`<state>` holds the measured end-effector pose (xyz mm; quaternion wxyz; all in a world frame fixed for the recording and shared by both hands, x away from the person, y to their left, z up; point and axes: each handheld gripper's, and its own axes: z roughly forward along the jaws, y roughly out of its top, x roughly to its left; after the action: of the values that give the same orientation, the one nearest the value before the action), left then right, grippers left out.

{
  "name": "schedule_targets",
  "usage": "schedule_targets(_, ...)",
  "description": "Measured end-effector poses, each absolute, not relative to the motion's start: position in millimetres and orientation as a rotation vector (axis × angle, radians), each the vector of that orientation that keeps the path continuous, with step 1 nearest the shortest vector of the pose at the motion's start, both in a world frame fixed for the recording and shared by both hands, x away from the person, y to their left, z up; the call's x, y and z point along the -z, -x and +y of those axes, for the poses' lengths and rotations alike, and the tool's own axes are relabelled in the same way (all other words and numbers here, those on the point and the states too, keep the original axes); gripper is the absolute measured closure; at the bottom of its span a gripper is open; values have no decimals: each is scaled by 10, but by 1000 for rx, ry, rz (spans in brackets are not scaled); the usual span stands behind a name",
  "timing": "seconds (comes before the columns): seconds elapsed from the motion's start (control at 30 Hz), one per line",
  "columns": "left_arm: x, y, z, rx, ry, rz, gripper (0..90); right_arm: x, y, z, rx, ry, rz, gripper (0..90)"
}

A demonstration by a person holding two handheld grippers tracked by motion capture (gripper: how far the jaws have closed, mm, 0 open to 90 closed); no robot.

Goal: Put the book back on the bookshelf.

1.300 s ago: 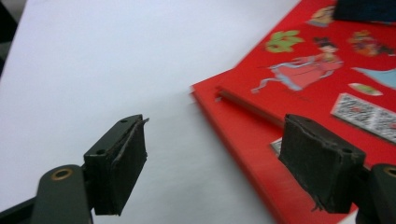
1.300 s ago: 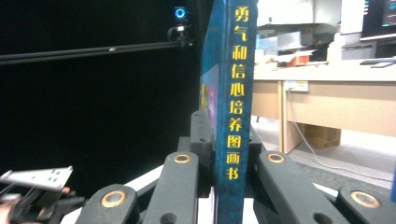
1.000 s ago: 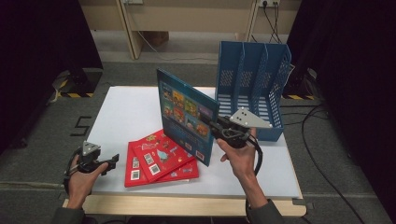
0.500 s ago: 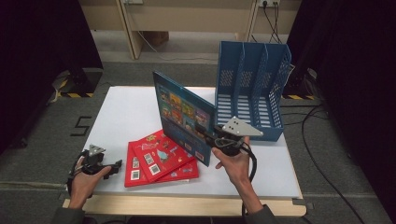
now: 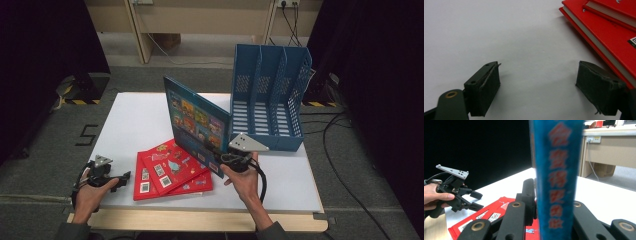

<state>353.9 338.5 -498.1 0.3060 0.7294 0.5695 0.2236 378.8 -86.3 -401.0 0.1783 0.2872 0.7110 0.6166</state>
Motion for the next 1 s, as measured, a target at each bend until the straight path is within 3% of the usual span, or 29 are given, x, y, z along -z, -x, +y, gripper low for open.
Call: schedule_targets(1.0,4983,-3535,3384,-592,-1928,1508,176,4179,-3846,-747,-1742,-784,1979,786)
